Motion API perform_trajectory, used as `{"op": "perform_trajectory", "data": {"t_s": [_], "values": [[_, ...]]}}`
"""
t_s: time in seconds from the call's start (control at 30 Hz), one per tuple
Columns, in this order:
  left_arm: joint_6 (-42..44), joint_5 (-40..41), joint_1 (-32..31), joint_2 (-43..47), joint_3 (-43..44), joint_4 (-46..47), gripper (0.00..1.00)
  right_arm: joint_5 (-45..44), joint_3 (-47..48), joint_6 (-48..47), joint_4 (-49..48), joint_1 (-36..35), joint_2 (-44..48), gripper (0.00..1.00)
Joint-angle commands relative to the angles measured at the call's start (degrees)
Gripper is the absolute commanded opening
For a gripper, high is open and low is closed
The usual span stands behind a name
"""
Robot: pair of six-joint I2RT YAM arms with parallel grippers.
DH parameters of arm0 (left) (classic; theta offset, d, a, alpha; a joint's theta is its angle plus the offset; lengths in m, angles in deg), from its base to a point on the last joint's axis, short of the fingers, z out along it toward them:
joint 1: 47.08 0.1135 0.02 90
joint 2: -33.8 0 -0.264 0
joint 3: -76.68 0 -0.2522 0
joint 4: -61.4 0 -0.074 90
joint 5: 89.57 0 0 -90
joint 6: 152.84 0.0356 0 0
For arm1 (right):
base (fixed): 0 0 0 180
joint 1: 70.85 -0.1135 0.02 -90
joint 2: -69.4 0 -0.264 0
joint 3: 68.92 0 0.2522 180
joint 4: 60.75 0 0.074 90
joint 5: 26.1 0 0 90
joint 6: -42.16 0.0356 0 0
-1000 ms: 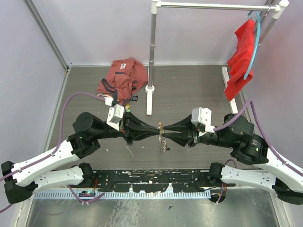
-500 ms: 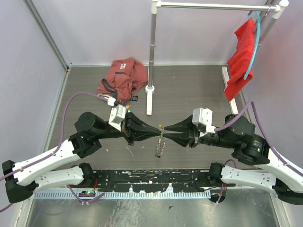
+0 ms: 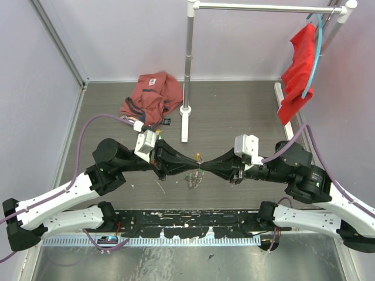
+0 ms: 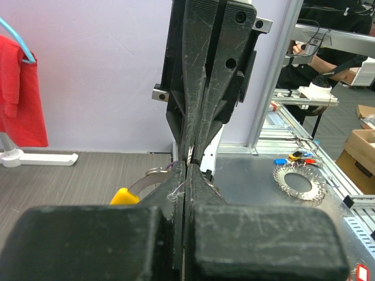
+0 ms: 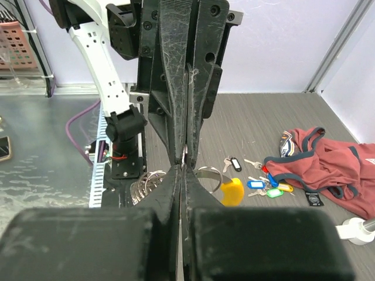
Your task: Put the keys on the keyring
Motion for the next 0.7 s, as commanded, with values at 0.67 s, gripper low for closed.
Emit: {"op": "perform_trajectory", "data": {"t_s": [0.67], "values": [[27.5, 2.3, -0.3, -3.0, 18.8, -42.8, 0.38, -4.3, 26.2, -14.4, 36.4, -0.1, -17.7, 0.01]]}}
